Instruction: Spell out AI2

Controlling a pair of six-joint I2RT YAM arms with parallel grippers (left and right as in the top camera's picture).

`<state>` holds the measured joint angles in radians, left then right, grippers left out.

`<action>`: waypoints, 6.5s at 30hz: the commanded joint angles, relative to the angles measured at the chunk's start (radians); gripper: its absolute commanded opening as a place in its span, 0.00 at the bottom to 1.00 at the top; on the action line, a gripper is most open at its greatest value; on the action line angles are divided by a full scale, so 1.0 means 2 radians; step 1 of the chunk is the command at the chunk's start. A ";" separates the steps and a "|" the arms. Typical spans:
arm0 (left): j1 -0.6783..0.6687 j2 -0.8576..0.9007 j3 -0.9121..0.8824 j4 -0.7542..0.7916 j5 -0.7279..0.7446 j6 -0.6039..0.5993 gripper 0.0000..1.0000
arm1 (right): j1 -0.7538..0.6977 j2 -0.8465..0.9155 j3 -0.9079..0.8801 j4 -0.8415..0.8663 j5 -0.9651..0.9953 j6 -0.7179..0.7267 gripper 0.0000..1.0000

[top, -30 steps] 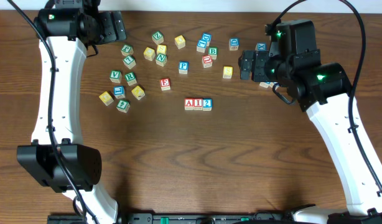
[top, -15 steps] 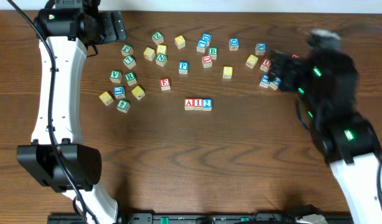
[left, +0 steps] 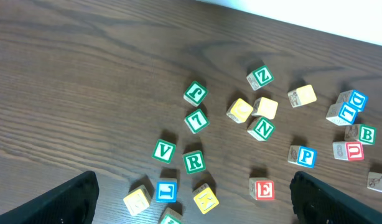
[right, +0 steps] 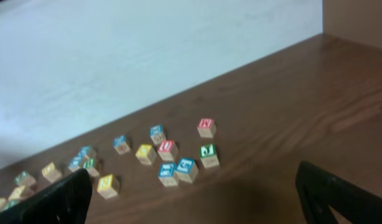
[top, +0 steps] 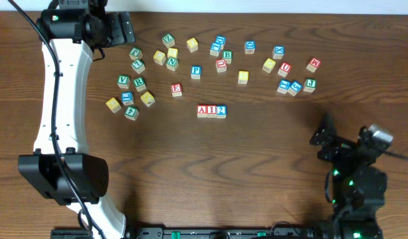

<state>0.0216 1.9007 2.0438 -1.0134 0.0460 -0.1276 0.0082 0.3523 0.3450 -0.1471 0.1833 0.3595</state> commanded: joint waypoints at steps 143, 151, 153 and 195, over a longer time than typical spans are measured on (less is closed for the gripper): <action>0.014 -0.948 -1.020 0.472 -0.045 0.080 0.97 | 0.009 -0.172 -0.170 0.047 0.012 -0.032 0.99; 0.014 -0.948 -1.020 0.471 -0.045 0.080 0.98 | 0.009 -0.172 -0.170 0.047 0.012 -0.032 0.99; 0.014 -0.948 -1.020 0.472 -0.045 0.080 0.98 | 0.009 -0.172 -0.170 0.047 0.012 -0.033 0.99; 0.014 -0.948 -1.020 0.472 -0.045 0.080 0.98 | 0.009 -0.172 -0.170 0.047 0.012 -0.032 0.99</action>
<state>0.0452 0.0109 0.0196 -0.0254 -0.0288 0.0238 0.0193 0.0128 0.0071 -0.0494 0.1989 0.3054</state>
